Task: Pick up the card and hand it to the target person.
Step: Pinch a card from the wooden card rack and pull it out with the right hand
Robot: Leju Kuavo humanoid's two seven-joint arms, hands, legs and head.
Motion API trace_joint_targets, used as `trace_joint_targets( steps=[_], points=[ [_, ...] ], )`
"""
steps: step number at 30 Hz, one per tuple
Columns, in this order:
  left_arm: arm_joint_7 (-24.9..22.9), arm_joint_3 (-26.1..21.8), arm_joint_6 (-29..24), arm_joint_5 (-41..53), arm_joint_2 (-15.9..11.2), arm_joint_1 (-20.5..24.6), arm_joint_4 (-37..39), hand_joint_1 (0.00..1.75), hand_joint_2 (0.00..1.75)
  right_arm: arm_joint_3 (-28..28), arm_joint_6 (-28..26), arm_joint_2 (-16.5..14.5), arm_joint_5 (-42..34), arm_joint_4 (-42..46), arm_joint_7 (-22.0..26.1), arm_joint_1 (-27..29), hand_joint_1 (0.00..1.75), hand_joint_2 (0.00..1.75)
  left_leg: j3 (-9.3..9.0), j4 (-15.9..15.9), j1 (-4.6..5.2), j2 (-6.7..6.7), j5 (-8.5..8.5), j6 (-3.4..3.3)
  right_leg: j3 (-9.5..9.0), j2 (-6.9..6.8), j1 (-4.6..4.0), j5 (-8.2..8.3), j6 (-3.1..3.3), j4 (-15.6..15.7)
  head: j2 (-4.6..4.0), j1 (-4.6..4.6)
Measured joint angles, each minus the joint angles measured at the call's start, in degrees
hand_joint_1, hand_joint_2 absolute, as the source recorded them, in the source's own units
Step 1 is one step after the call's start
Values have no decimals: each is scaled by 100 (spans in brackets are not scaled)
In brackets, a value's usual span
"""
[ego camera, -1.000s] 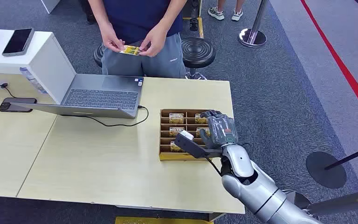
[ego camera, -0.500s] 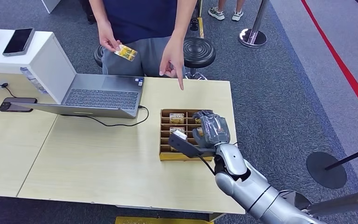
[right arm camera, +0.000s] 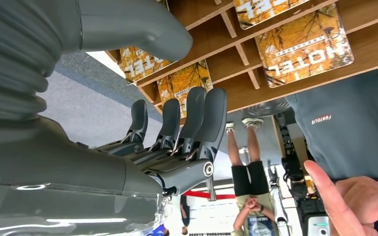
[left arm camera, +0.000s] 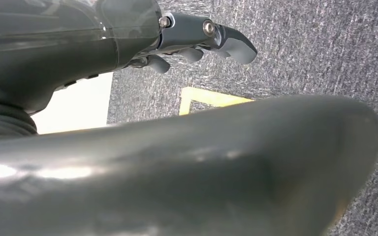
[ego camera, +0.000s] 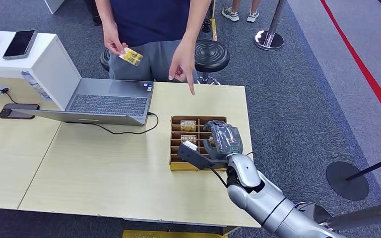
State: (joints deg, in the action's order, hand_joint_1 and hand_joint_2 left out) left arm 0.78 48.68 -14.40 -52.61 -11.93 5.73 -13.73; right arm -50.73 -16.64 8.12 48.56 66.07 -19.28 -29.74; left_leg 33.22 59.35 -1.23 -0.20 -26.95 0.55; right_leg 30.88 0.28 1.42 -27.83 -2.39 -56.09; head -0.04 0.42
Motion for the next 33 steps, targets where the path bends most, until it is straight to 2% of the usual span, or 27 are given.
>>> trace_joint_targets(
  steps=[33],
  points=[
    [3, 0, 0, 0, 0, 1, 0, 0, 0, 2, 10, -3, 33, 9, 2, 3, 105, 175, 0, 0, 0, 0, 0, 0, 0, 0, 0, 0, 0, 0, 0, 0]
  ],
)
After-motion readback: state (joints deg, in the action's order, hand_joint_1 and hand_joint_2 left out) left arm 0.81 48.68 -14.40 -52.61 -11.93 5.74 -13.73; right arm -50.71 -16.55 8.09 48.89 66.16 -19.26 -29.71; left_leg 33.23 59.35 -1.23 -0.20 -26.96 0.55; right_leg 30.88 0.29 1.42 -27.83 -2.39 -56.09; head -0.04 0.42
